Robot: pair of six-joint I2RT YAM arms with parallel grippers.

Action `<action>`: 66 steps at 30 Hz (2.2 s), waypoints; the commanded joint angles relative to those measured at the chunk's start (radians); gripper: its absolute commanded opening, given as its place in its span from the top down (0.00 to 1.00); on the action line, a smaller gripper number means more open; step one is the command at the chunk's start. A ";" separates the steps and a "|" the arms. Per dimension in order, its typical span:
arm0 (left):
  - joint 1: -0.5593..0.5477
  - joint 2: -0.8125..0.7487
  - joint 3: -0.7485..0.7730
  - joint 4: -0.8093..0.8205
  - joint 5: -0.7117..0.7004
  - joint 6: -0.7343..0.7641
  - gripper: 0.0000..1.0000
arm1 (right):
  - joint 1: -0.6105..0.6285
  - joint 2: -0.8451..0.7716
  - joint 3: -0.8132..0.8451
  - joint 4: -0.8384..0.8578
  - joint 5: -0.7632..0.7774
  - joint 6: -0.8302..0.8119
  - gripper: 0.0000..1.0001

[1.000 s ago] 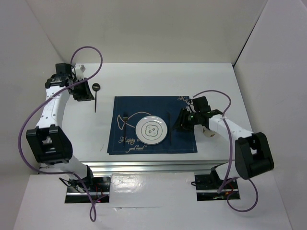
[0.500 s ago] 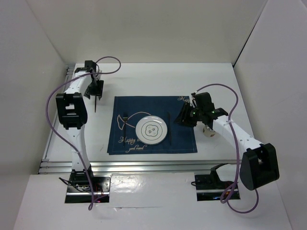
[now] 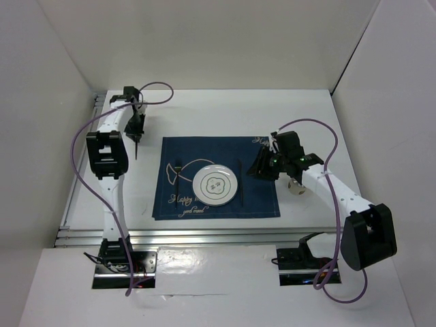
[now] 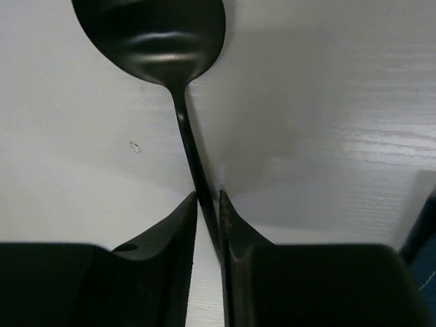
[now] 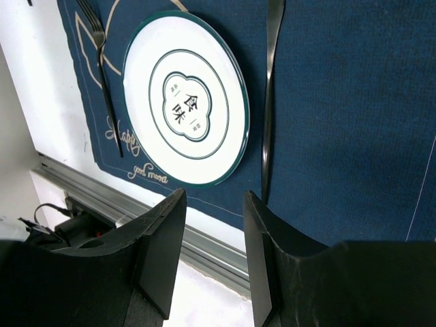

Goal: Set the dinner table for one person

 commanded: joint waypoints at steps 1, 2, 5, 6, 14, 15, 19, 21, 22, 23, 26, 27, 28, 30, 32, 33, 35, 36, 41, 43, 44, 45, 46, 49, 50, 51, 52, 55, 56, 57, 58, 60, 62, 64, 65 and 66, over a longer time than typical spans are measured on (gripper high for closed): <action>0.018 0.159 0.077 -0.083 0.047 -0.019 0.76 | 0.010 -0.007 0.059 0.006 0.009 -0.019 0.53; 0.018 0.184 0.106 -0.114 0.088 -0.031 0.91 | 0.010 -0.007 0.060 0.006 0.009 -0.019 0.53; 0.060 0.205 0.143 -0.180 0.158 -0.058 1.00 | 0.010 -0.016 0.069 -0.003 0.022 -0.028 0.53; 0.070 0.187 0.120 -0.168 0.181 -0.074 1.00 | 0.010 -0.016 0.069 -0.003 0.022 -0.028 0.53; 0.139 -0.187 -0.226 0.037 0.457 -0.156 1.00 | 0.066 0.032 0.069 0.089 -0.158 -0.109 0.52; 0.155 -0.234 -0.264 0.072 0.506 -0.169 1.00 | 0.107 0.042 0.079 0.116 -0.158 -0.109 0.51; 0.202 -0.420 -0.401 0.198 0.607 -0.204 1.00 | 0.235 0.090 0.103 0.208 -0.158 -0.109 0.51; 0.202 -0.473 -0.411 0.199 0.632 -0.213 1.00 | 0.308 0.125 0.115 0.282 -0.158 -0.109 0.51; 0.202 -0.488 -0.423 0.199 0.641 -0.213 1.00 | 0.331 0.142 0.138 0.305 -0.146 -0.099 0.51; 0.202 -0.505 -0.449 0.199 0.641 -0.213 1.00 | 0.354 0.161 0.150 0.326 -0.132 -0.099 0.51; 0.202 -0.583 -0.528 0.241 0.653 -0.223 1.00 | 0.424 0.266 0.226 0.418 -0.122 -0.057 0.51; 0.202 -0.607 -0.558 0.257 0.664 -0.233 1.00 | 0.437 0.339 0.257 0.443 -0.122 -0.045 0.49; 0.202 -0.635 -0.590 0.275 0.664 -0.244 1.00 | 0.463 0.380 0.292 0.501 -0.135 -0.034 0.48; 0.173 -0.726 -0.688 0.339 0.643 -0.244 1.00 | 0.483 0.462 0.406 0.578 -0.187 0.016 0.44; 0.133 -0.804 -0.754 0.382 0.598 -0.244 1.00 | 0.484 0.596 0.505 0.717 -0.225 0.084 0.40; 0.118 -0.816 -0.803 0.399 0.578 -0.244 1.00 | 0.484 0.643 0.548 0.739 -0.243 0.155 0.40; 0.075 -0.816 -0.816 0.384 0.510 -0.226 1.00 | 0.484 0.762 0.660 0.623 -0.253 0.203 0.41; 0.075 -0.797 -0.816 0.372 0.509 -0.216 1.00 | 0.484 0.779 0.711 0.603 -0.253 0.204 0.41; -0.020 -0.677 -0.744 0.236 0.329 -0.063 0.93 | 0.474 0.693 0.618 0.548 -0.144 0.193 0.41; -0.052 -0.626 -0.713 0.209 0.281 -0.054 0.86 | 0.474 0.658 0.594 0.502 -0.094 0.165 0.41; -0.052 -0.579 -0.713 0.197 0.258 -0.054 0.84 | 0.474 0.618 0.583 0.438 -0.067 0.165 0.41; -0.069 -0.560 -0.699 0.188 0.217 -0.054 0.80 | 0.474 0.598 0.554 0.413 -0.008 0.155 0.41; -0.069 -0.545 -0.699 0.177 0.201 -0.063 0.80 | 0.474 0.575 0.532 0.397 0.015 0.145 0.41; -0.106 -0.497 -0.690 0.151 0.189 -0.074 0.78 | 0.474 0.488 0.450 0.371 0.074 0.135 0.41; -0.126 -0.488 -0.690 0.151 0.189 -0.086 0.78 | 0.474 0.454 0.434 0.362 0.086 0.135 0.41; -0.137 -0.488 -0.690 0.151 0.160 -0.086 0.77 | 0.474 0.439 0.422 0.344 0.097 0.135 0.41; -0.147 -0.477 -0.699 0.151 0.134 -0.095 0.77 | 0.474 0.426 0.403 0.343 0.112 0.125 0.41; -0.157 -0.464 -0.711 0.151 0.089 -0.118 0.77 | 0.474 0.391 0.376 0.317 0.140 0.115 0.41; -0.157 -0.453 -0.711 0.151 0.089 -0.118 0.77 | 0.474 0.391 0.376 0.317 0.140 0.115 0.41; -0.157 -0.444 -0.711 0.151 0.072 -0.129 0.77 | 0.474 0.380 0.376 0.317 0.140 0.115 0.41; -0.157 -0.444 -0.711 0.151 0.058 -0.129 0.77 | 0.474 0.380 0.366 0.307 0.140 0.115 0.41; -0.157 -0.444 -0.722 0.151 0.058 -0.129 0.77 | 0.474 0.371 0.366 0.307 0.140 0.105 0.41; -0.157 -0.444 -0.731 0.160 0.058 -0.129 0.77 | 0.474 0.371 0.357 0.297 0.140 0.105 0.41; -0.157 -0.430 -0.731 0.160 0.058 -0.129 0.77 | 0.474 0.362 0.357 0.297 0.149 0.105 0.41; -0.157 -0.419 -0.731 0.151 0.058 -0.129 0.77 | 0.474 0.362 0.348 0.297 0.149 0.105 0.41; -0.157 -0.419 -0.731 0.151 0.058 -0.129 0.77 | 0.474 0.362 0.348 0.297 0.149 0.105 0.41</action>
